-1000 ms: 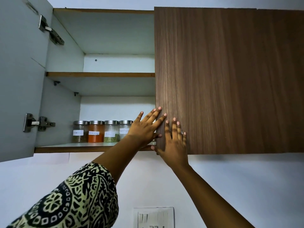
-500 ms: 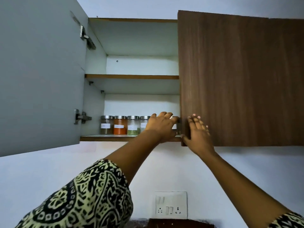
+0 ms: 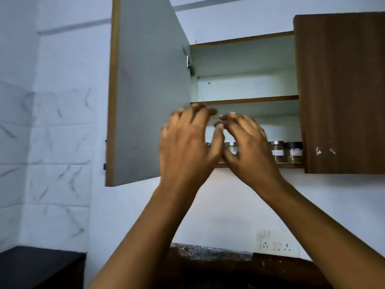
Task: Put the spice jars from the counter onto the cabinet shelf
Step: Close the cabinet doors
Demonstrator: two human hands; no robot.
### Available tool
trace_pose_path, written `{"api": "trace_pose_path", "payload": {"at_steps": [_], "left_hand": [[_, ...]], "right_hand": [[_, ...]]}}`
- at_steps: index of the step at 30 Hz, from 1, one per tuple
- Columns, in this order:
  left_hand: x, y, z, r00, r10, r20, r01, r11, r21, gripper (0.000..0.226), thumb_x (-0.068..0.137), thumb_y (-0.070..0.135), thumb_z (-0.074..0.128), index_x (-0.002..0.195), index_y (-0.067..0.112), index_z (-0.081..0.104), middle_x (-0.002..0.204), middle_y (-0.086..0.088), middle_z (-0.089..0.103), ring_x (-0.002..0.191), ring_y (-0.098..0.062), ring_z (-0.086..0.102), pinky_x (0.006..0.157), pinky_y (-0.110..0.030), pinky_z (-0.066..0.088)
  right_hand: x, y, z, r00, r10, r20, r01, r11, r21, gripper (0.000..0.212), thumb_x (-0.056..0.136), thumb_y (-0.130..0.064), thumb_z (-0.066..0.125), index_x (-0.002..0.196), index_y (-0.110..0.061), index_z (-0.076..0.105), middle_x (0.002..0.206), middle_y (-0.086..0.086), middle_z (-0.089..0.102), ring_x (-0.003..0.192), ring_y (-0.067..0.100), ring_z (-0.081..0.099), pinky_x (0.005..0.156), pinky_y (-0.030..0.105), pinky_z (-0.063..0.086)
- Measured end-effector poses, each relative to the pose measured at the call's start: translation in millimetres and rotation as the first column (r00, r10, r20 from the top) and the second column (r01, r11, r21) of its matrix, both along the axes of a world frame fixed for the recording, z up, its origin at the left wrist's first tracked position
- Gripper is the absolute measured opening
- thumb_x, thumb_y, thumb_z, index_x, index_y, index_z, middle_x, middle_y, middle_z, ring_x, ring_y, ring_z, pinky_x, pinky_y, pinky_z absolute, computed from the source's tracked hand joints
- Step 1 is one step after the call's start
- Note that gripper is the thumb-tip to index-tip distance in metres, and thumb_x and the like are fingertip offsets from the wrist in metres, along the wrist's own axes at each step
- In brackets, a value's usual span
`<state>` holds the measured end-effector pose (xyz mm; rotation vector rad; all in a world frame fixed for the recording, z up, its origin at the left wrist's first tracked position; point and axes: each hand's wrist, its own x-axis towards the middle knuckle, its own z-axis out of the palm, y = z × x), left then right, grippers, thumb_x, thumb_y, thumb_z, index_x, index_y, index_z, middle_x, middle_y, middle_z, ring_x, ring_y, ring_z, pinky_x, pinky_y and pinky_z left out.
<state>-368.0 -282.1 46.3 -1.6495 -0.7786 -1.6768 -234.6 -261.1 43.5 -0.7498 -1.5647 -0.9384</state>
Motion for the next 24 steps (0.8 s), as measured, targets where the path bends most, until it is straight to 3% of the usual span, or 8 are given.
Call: {"api": "trace_pose_path", "payload": {"at_steps": [3, 6, 9, 12, 14, 18, 22, 24], "left_hand": [[-45, -19, 2, 0.989, 0.025, 0.145, -0.037, 0.996, 0.082, 0.034, 0.089, 0.031, 0.048, 0.119, 0.024, 0.061, 0.13, 0.001, 0.056, 0.118, -0.02, 0.048, 0.094, -0.032, 0.037], [-82, -19, 5, 0.943, 0.008, 0.334, -0.01, 1.0, 0.005, 0.043, 0.09, 0.027, 0.045, 0.133, 0.025, 0.048, 0.145, 0.0, 0.042, 0.131, -0.02, 0.036, 0.101, -0.035, 0.034], [-108, 1, 1, 0.851, -0.087, 0.517, 0.224, 0.952, -0.21, 0.047, 0.098, 0.032, 0.037, 0.144, 0.027, 0.033, 0.153, 0.002, 0.031, 0.14, -0.02, 0.027, 0.109, -0.039, 0.027], [-120, 17, -6, 0.724, -0.242, 0.646, 0.552, 0.765, -0.332, 0.045, 0.098, 0.043, 0.032, 0.141, 0.03, 0.037, 0.145, 0.0, 0.045, 0.132, -0.024, 0.043, 0.109, -0.05, 0.034], [-118, 19, -12, 0.696, -0.291, 0.656, 0.618, 0.708, -0.341, 0.039, 0.1, 0.038, 0.034, 0.136, 0.029, 0.045, 0.136, 0.002, 0.053, 0.124, -0.023, 0.05, 0.104, -0.048, 0.041], [-108, 20, -21, 0.714, -0.345, 0.61, 0.613, 0.728, -0.306, 0.044, 0.1, 0.024, 0.04, 0.143, 0.033, 0.038, 0.144, 0.01, 0.045, 0.131, -0.015, 0.043, 0.108, -0.035, 0.036], [-94, 23, -29, 0.733, -0.45, 0.51, 0.635, 0.722, -0.275, 0.047, 0.098, 0.029, 0.046, 0.143, 0.04, 0.034, 0.145, 0.016, 0.044, 0.13, -0.007, 0.043, 0.107, -0.032, 0.038], [-80, 24, -32, 0.73, -0.525, 0.438, 0.662, 0.703, -0.26, 0.05, 0.096, 0.03, 0.048, 0.143, 0.041, 0.033, 0.143, 0.022, 0.04, 0.129, 0.0, 0.041, 0.104, -0.023, 0.039]], "right_hand": [[-57, -19, 22, 0.989, 0.104, 0.104, -0.111, 0.991, 0.068, 0.04, 0.086, -0.032, 0.042, 0.11, -0.011, 0.065, 0.118, 0.009, 0.064, 0.114, 0.025, 0.054, 0.096, 0.037, 0.041], [-110, -25, 48, 0.967, 0.103, 0.231, -0.119, 0.991, 0.058, 0.036, 0.089, -0.032, 0.043, 0.113, -0.014, 0.065, 0.123, 0.007, 0.062, 0.117, 0.025, 0.055, 0.098, 0.039, 0.043], [-149, -23, 68, 0.894, -0.102, 0.436, 0.095, 0.995, 0.04, 0.041, 0.091, -0.03, 0.046, 0.131, -0.02, 0.052, 0.147, 0.004, 0.041, 0.138, 0.021, 0.034, 0.109, 0.044, 0.031], [-167, -14, 85, 0.755, -0.321, 0.571, 0.345, 0.936, 0.07, 0.049, 0.097, -0.036, 0.035, 0.144, -0.025, 0.03, 0.159, -0.001, 0.012, 0.147, 0.017, 0.009, 0.115, 0.048, 0.016], [-168, -6, 93, 0.699, -0.384, 0.604, 0.424, 0.902, 0.083, 0.049, 0.098, -0.041, 0.029, 0.145, -0.024, 0.029, 0.16, 0.0, 0.01, 0.148, 0.017, 0.004, 0.115, 0.05, 0.012], [-149, 3, 97, 0.646, -0.435, 0.628, 0.482, 0.87, 0.106, 0.052, 0.098, -0.048, 0.025, 0.144, -0.025, 0.029, 0.159, 0.0, 0.011, 0.147, 0.016, 0.006, 0.115, 0.052, 0.012], [-121, 1, 91, 0.7, -0.418, 0.579, 0.431, 0.894, 0.124, 0.053, 0.096, -0.05, 0.028, 0.142, -0.023, 0.034, 0.158, 0.0, 0.017, 0.147, 0.016, 0.011, 0.115, 0.051, 0.016], [-101, 0, 88, 0.743, -0.397, 0.539, 0.378, 0.913, 0.151, 0.052, 0.095, -0.05, 0.033, 0.137, -0.022, 0.044, 0.155, 0.002, 0.028, 0.144, 0.018, 0.023, 0.112, 0.052, 0.025]]}}
